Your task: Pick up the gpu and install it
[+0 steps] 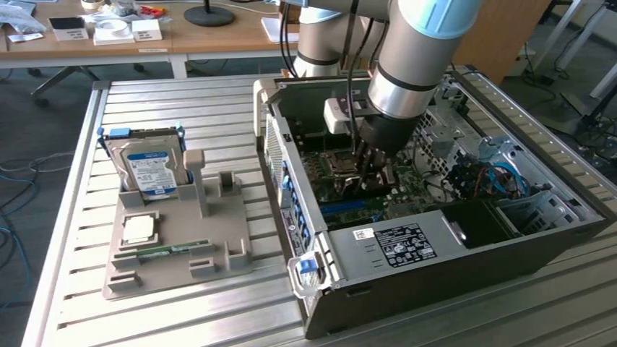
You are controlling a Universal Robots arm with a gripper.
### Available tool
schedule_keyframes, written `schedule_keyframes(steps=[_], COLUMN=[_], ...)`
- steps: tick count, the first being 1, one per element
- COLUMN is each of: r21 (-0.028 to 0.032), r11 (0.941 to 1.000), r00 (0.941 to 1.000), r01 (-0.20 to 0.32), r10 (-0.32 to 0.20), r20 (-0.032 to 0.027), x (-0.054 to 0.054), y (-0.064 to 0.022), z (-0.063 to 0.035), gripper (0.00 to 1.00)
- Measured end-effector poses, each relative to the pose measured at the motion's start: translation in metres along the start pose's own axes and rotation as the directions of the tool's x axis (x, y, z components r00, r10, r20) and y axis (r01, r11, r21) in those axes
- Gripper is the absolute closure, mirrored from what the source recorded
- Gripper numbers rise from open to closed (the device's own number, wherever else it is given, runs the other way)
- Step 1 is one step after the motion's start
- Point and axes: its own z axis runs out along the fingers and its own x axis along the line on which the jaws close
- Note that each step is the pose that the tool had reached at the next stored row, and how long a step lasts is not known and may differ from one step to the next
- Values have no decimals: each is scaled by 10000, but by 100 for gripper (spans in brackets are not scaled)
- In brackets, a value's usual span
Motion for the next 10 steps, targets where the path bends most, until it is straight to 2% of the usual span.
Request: schedule_keyframes(steps=[10], r21=[0], r11=[10000], r00=[10000], r01=[0], r10=[0], r20=[-1], x=[4], y=[31], z=[17], gripper=[73])
